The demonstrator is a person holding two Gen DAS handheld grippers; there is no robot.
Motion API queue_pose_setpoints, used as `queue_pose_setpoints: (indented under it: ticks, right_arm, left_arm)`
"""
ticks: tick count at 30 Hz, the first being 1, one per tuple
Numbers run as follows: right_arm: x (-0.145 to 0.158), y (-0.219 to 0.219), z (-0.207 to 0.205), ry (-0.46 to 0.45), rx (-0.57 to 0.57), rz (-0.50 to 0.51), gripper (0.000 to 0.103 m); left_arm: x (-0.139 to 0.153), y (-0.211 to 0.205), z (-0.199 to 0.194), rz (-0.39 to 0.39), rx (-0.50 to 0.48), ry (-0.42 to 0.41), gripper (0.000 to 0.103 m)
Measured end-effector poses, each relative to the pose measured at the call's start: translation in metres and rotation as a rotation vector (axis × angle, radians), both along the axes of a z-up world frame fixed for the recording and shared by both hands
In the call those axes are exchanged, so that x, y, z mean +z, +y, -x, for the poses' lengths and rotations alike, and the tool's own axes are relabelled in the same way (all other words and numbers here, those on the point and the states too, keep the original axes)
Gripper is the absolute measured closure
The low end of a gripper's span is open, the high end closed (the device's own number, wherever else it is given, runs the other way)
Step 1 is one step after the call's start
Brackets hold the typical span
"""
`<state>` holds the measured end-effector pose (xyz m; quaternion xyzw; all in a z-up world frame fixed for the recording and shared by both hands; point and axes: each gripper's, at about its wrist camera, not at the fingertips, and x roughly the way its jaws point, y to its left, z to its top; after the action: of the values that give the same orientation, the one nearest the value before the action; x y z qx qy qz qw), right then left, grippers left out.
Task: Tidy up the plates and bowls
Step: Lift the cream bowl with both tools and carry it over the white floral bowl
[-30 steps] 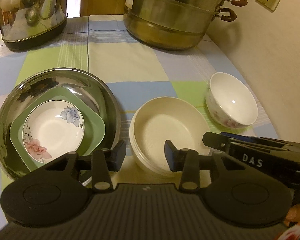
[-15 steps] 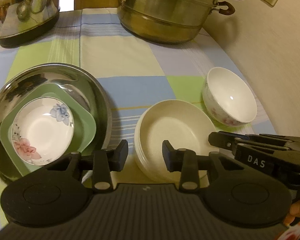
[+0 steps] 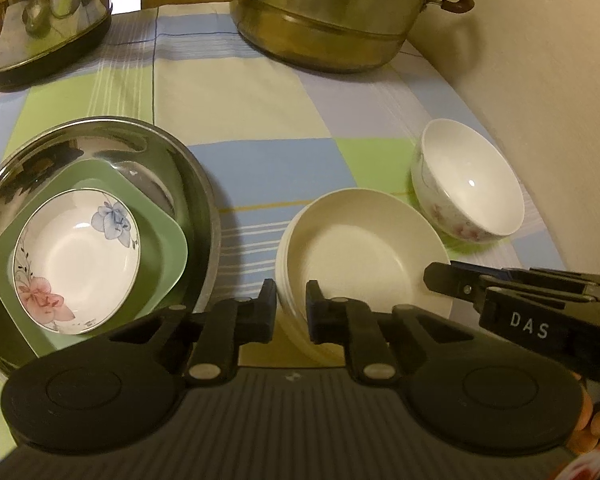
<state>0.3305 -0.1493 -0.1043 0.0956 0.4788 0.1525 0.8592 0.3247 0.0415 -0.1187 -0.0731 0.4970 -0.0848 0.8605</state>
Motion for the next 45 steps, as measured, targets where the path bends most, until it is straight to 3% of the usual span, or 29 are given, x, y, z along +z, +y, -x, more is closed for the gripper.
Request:
queue_pose_setpoints:
  ticks: [10,25,32,45]
  right_arm:
    - [0.011,0.003,0.005,-0.025,0.015,0.019,0.092]
    - [0.064,-0.018,0.004,-0.066,-0.034,-0.028,0.091]
    - [0.079,-0.042,0.0,-0.093,-0.092,-0.023,0.092]
    - [0.078,-0.084,-0.019,-0.101,-0.193,0.002,0.092]
  left_arm:
    - [0.017,0.003,0.005,-0.001,-0.015,-0.023,0.089]
    - [0.073,-0.013,0.0,0.008,-0.08,-0.128,0.089]
    - [0.081,-0.039,-0.017,0.022,-0.132,-0.147,0.089]
    - [0.083,-0.086,-0.052,0.025,-0.207,-0.171,0.089]
